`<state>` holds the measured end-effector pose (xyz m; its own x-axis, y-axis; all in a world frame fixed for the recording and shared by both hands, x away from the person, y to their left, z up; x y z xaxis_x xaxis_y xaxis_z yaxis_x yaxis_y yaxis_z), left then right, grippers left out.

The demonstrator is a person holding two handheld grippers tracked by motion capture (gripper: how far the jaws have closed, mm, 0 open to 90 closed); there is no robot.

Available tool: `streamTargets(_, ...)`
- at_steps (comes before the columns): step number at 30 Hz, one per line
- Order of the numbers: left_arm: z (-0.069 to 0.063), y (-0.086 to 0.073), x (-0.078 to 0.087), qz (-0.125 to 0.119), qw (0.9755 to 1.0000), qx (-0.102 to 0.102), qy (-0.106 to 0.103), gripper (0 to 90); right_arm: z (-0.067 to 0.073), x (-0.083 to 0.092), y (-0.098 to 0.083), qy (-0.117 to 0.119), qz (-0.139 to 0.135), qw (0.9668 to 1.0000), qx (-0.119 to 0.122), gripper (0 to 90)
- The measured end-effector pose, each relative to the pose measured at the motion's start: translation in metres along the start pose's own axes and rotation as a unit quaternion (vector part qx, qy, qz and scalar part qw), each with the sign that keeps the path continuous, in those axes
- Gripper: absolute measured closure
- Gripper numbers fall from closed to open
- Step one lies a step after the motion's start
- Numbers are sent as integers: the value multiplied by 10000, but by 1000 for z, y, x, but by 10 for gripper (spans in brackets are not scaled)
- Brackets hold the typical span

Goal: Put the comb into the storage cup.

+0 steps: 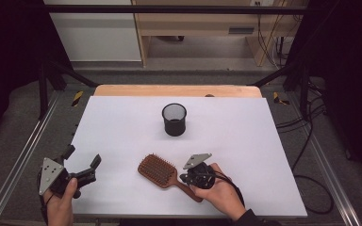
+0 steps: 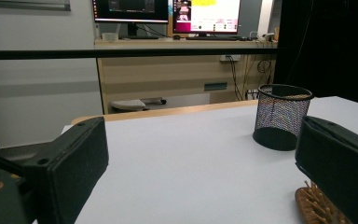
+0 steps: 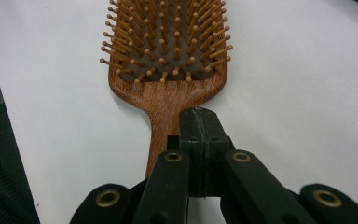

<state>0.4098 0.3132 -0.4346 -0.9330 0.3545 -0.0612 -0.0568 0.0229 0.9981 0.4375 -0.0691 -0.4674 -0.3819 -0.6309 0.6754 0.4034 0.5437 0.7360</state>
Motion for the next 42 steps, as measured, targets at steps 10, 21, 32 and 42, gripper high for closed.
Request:
streamTargets(10, 0, 0, 0, 8, 10000, -15, -1, 27, 4, 8, 1, 28, -56, 10000, 59, 867)
streamTargets(21, 0, 0, 0, 9, 10000, -16, -1, 27, 11, 16, 6, -94, -140, 9997, 154, 522)
streamTargets(32, 0, 0, 0, 5, 10000, -11, 1, 27, 24, 19, 15, -156, -135, 9993, 315, 295)
streamTargets(42, 0, 0, 0, 7, 10000, -15, 8, 28, 36, 16, 23, -126, -60, 9993, 353, 285)
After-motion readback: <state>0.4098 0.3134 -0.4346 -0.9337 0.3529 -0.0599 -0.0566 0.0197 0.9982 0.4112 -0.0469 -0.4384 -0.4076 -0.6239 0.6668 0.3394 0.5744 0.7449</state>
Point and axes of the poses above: each handheld gripper's, and its own axes: x roughly backward along the jaws, y roughly out of its top, z roughly to its left, the point moved 2 cm from there along -x, roughly forward along the jaws, and after that the axes turned 6 degrees about -z, right-handed, at the moved point
